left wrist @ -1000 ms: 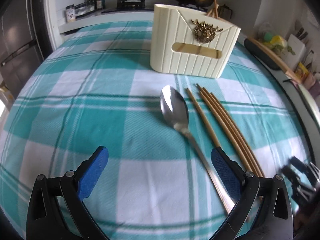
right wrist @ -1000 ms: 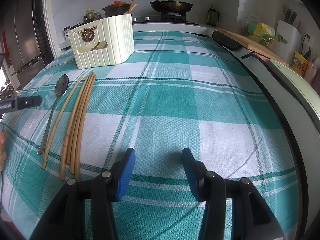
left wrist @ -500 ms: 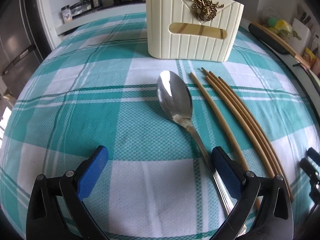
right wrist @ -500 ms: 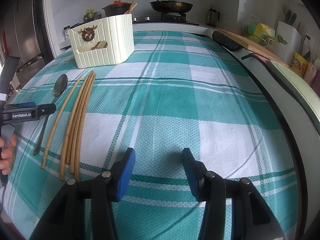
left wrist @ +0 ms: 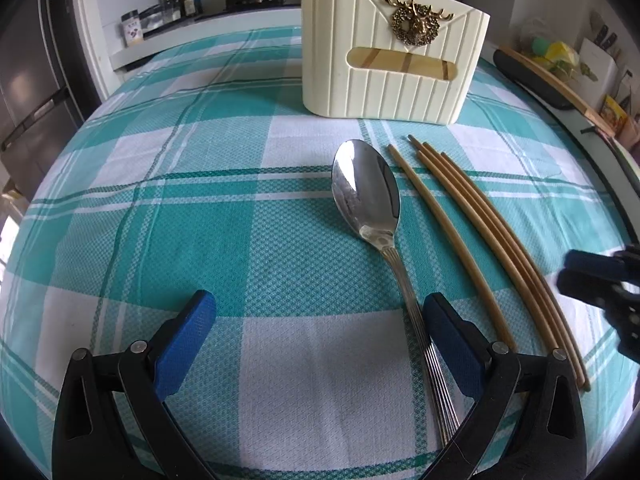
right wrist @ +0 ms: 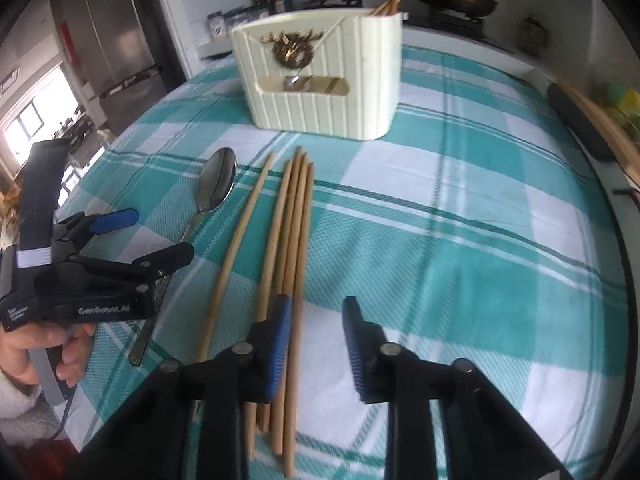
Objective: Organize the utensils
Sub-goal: 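Move both tools back toward the remaining spoon and chopsticks, then grasp a wooden chopstick with the right tool and pull it apart from the others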
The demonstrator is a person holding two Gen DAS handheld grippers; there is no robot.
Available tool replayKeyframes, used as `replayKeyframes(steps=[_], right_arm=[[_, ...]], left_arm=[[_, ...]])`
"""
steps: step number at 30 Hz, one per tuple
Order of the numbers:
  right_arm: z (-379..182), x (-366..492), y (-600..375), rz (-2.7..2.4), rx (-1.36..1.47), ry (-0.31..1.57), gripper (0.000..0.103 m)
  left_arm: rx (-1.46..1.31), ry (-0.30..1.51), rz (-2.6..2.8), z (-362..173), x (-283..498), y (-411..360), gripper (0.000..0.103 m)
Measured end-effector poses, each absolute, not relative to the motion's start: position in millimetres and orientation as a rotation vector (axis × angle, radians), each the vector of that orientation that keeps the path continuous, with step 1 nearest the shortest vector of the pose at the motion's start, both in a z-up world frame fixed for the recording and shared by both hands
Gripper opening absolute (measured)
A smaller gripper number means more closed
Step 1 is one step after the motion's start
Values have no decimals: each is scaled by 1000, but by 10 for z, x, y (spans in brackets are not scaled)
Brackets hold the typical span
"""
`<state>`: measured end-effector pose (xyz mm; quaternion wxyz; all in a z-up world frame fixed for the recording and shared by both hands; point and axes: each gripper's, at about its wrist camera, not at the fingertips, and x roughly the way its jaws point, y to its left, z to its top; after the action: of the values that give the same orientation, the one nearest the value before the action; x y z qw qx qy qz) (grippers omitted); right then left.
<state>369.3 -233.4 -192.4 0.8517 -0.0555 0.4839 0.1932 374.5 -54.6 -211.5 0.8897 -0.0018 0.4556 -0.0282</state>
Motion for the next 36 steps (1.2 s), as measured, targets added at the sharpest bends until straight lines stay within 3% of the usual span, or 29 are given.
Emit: replayKeyframes(steps=[12,18,27,30,32,36], right_arm=[[-2028,3913,-2194,430,-116,1107,18],[-2017,3839,-2062,394,-277,1065,14],[-2012,3649,-2757,143,-128,1010,14],[-2027,3499,-2808,177,-126,972,22],[-2042,3414,-2775,184,-156,947,33],[-2049,3309,-2834,184,-173,911,34]], left_arm=[[3,946,-51,-2124,3747,-562,103],[-4,946,-53,-2125,3746,-546,103],[-4,951,-39,-2129,3729,-325,103],[11,953,-53,-2132,3727,-265,103],[14,956,-65,-2134,3718,-238,103],[33,955,-100,-2133,3678,-232,103]])
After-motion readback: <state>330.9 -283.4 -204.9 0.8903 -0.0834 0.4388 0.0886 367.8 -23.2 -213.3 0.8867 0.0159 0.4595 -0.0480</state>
